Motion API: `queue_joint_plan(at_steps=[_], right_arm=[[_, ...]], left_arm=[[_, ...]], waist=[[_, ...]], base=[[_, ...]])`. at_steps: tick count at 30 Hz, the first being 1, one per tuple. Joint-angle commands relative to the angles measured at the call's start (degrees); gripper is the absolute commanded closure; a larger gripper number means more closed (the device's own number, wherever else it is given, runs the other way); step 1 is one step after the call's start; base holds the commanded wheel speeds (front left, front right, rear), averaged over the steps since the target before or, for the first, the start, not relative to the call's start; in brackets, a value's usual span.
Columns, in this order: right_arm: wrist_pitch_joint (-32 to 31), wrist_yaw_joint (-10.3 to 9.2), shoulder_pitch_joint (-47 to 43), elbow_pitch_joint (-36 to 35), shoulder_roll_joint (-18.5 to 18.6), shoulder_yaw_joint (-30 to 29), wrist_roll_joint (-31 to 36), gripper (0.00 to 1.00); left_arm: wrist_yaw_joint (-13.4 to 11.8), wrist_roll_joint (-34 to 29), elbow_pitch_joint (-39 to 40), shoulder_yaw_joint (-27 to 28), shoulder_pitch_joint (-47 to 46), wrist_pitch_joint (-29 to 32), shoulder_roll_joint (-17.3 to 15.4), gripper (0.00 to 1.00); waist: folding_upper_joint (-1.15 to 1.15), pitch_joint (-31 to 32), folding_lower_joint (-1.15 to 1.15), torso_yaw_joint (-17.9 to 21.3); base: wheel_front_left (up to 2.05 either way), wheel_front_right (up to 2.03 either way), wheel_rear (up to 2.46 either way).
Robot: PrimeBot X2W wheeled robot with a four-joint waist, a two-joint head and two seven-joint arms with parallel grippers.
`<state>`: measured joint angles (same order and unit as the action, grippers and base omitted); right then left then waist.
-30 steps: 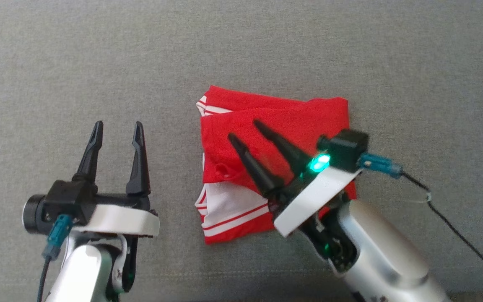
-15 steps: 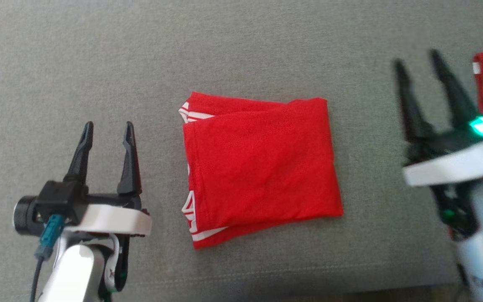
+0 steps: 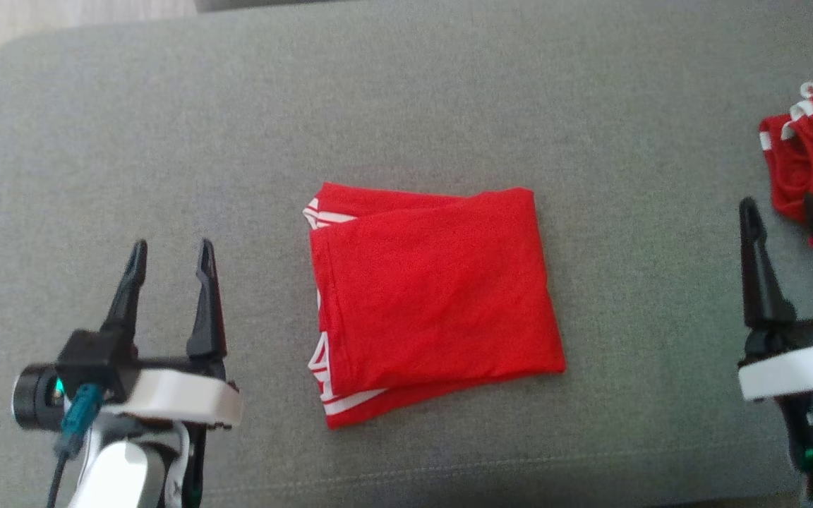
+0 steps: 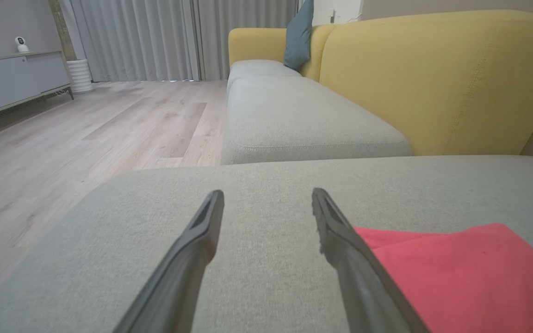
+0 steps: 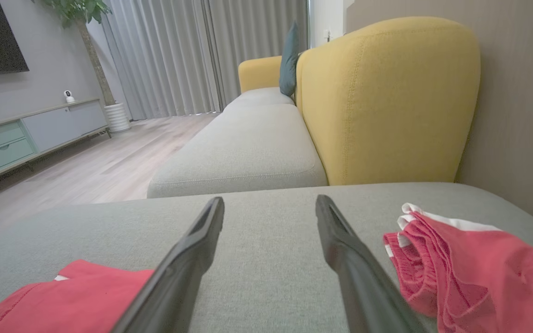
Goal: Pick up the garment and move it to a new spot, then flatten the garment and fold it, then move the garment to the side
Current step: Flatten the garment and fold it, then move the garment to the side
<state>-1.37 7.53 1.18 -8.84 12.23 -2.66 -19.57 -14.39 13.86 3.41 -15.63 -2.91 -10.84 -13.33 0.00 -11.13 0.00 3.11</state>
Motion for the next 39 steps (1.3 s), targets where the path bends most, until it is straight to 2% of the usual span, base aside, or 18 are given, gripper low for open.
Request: queue_joint_plan(at_steps=[1,14,39], right_arm=[[-0.51,-0.04,-0.42,-2.26,0.36,0.7,0.32,0.0],[-3.84,-0.04,-6.87,-4.59,-1.67,0.71,1.97,0.0],[-5.12,-0.04,-8.7,-6.6,-3.09,-0.14,3.05,0.0]], left_arm=[[-0.31,0.46,1.71,2.36,-0.84,0.17,-1.38,0.0],[-1.31,0.77,1.92,1.36,5.89,2.11,-2.41,0.0],[-2.07,0.43,3.64,-0.25,6.87,2.84,-3.08,0.0]], waist=[[0.0,1.46,0.0,-0.39],[0.0,7.86,0.0,-0.2],[0.0,9.55,0.0,-0.3]], base=[[0.0,0.0,0.0],[0.0,0.0,0.0],[0.0,0.0,0.0]])
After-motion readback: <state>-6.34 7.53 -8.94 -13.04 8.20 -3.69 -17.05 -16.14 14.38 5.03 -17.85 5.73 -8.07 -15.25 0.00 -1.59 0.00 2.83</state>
